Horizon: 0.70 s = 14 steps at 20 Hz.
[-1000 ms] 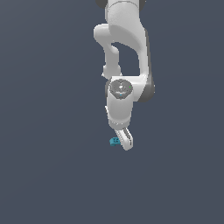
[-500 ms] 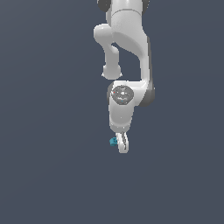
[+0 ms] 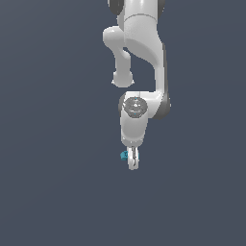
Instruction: Pick up the object and move it to a goal position.
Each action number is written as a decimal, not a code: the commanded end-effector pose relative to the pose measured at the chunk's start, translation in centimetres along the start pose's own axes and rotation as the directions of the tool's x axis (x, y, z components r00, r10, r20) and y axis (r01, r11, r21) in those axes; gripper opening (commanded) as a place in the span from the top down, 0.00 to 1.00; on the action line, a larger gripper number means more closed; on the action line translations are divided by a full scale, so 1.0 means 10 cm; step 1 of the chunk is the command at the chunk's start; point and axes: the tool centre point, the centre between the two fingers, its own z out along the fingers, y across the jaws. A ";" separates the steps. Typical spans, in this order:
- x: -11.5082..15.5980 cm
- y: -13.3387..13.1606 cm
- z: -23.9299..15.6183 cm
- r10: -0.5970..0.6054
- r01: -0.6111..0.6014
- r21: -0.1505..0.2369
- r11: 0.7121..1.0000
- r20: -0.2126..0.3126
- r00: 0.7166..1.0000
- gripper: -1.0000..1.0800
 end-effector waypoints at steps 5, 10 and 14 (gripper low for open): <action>0.00 0.00 0.02 0.007 -0.007 0.000 1.000 0.000 1.000 0.04; 0.00 0.01 0.20 0.009 -0.009 0.000 1.000 0.000 1.000 0.04; 0.00 0.01 0.41 0.011 -0.011 0.000 1.000 0.000 1.000 0.04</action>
